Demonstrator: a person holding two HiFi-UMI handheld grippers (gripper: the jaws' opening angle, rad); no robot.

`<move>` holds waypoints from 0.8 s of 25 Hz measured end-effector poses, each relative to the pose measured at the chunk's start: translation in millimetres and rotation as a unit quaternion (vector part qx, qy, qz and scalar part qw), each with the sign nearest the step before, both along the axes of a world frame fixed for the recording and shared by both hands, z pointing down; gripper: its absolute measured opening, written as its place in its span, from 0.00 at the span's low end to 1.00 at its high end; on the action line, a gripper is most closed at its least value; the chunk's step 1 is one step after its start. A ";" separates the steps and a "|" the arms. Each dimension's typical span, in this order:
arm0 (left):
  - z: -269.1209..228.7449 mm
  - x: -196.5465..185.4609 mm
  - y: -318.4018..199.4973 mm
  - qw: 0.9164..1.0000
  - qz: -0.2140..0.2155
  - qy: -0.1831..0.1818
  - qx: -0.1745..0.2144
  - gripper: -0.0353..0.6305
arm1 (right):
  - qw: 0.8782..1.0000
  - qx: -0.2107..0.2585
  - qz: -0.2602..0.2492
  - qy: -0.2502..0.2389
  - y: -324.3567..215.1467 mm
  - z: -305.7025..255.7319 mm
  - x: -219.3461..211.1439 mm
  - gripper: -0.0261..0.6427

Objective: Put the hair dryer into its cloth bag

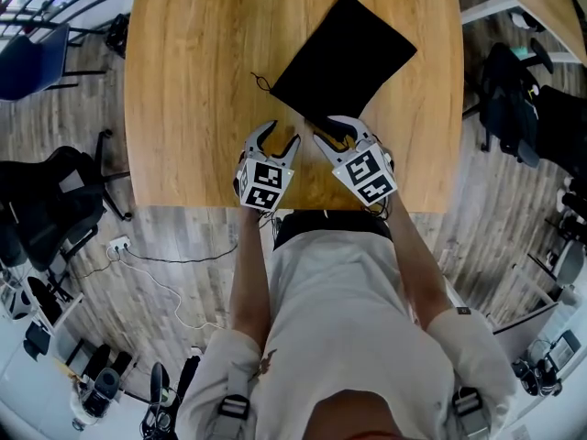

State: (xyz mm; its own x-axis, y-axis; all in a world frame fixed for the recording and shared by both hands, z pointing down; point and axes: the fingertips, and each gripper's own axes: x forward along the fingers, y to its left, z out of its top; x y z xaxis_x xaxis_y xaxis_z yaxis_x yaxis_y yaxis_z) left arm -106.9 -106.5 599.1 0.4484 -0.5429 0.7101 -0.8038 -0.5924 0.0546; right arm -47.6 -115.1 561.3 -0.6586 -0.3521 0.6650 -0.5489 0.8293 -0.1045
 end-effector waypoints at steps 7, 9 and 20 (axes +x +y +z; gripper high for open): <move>-37.1 -6.1 -0.2 0.999 -0.013 0.028 0.027 0.40 | 1.000 0.017 0.010 -0.003 4.7 -16.1 -0.8 0.27; -48.4 -8.5 -1.9 0.999 -0.016 0.032 0.037 0.39 | 1.000 0.024 0.011 -0.003 5.0 -22.0 -0.7 0.26; -119.3 -11.2 -11.1 0.991 -0.023 0.061 0.117 0.10 | 0.993 0.092 0.064 -0.025 -4.2 -79.1 19.1 0.08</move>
